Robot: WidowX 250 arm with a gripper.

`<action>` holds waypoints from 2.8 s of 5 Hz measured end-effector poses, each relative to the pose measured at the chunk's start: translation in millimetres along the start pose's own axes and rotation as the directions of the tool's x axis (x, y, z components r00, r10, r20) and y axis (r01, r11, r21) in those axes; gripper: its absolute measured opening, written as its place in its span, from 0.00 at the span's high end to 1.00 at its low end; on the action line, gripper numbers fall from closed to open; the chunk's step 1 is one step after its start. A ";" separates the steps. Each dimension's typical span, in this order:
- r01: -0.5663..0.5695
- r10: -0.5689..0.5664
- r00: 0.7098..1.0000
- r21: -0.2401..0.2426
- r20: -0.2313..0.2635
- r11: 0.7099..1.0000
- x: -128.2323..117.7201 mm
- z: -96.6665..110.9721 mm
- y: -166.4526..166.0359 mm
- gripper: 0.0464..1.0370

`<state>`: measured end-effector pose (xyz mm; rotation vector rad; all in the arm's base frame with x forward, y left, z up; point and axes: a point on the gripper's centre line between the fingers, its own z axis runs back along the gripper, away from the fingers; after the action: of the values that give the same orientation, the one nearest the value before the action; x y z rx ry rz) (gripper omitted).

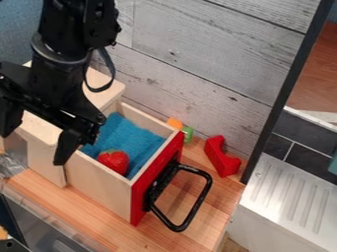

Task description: Close the drawer

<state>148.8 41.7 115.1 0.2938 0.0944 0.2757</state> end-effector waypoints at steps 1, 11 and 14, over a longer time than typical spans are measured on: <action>0.007 -0.007 1.000 0.003 -0.003 1.000 -1.2 -1.7 -0.4 0.04; 0.957 -0.896 -0.078 0.286 0.438 0.056 58.8 -23.4 -171.7 0.04; 0.957 -0.901 -0.113 0.291 0.418 0.015 48.2 -50.8 -219.5 0.04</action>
<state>244.1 -132.8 -1.3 0.1019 -0.2764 -1.3670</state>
